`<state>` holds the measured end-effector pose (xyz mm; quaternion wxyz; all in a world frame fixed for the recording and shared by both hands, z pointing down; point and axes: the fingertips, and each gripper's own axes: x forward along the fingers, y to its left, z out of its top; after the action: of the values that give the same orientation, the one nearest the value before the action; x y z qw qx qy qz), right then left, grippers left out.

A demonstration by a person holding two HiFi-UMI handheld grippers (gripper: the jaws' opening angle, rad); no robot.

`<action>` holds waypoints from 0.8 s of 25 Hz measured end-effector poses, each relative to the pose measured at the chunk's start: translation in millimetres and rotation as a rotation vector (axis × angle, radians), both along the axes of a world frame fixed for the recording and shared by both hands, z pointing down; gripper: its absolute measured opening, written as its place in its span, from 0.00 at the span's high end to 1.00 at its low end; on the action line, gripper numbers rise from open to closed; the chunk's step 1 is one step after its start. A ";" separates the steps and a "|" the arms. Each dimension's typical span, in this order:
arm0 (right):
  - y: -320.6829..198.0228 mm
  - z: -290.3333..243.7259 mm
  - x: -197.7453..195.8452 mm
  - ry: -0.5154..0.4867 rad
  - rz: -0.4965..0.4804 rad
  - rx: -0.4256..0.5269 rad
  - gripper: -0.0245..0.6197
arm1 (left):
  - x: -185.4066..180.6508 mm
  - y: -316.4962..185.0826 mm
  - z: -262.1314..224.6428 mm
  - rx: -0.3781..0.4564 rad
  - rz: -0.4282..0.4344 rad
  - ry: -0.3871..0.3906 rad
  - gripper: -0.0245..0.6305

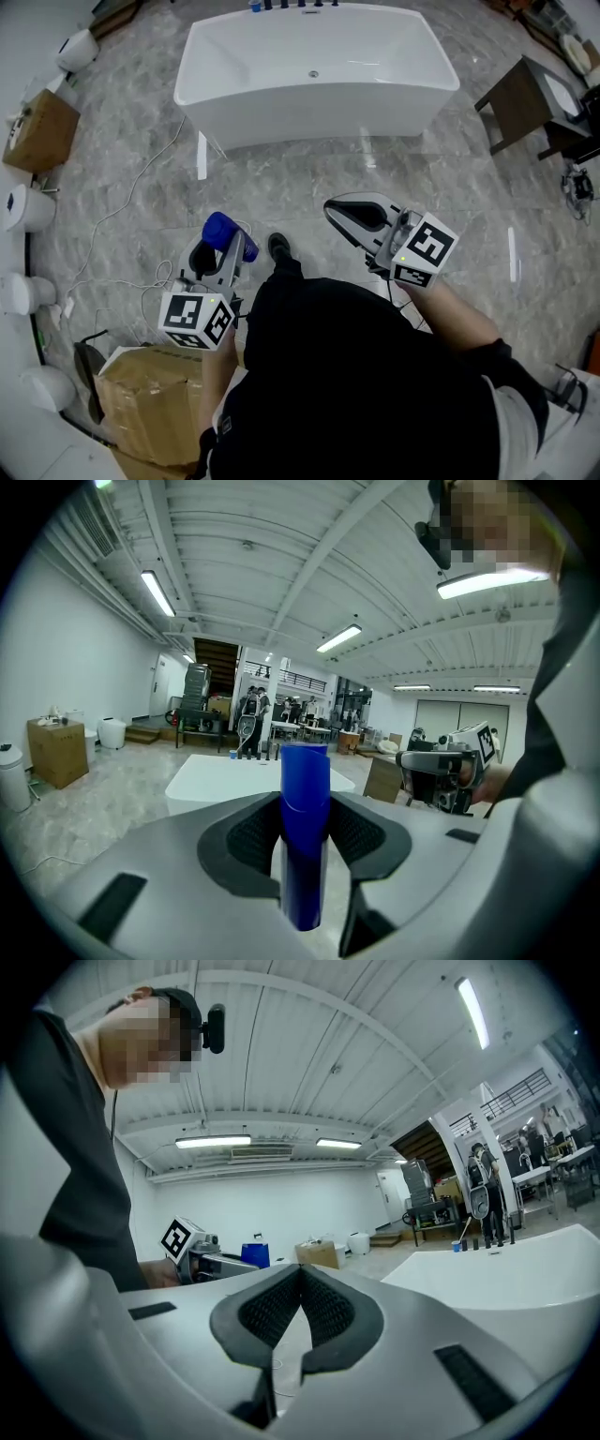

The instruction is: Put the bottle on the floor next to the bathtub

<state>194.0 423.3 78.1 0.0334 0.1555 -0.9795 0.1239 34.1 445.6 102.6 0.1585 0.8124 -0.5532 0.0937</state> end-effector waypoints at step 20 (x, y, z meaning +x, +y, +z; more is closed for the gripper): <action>-190.6 5.0 -165.9 0.065 0.006 -0.037 0.92 | -160.0 -204.6 8.9 0.013 0.062 0.012 0.71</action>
<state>28.2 232.7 83.1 0.0676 0.1618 -0.9750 0.1368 -125.9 241.0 111.5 0.1535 0.8307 -0.5275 0.0900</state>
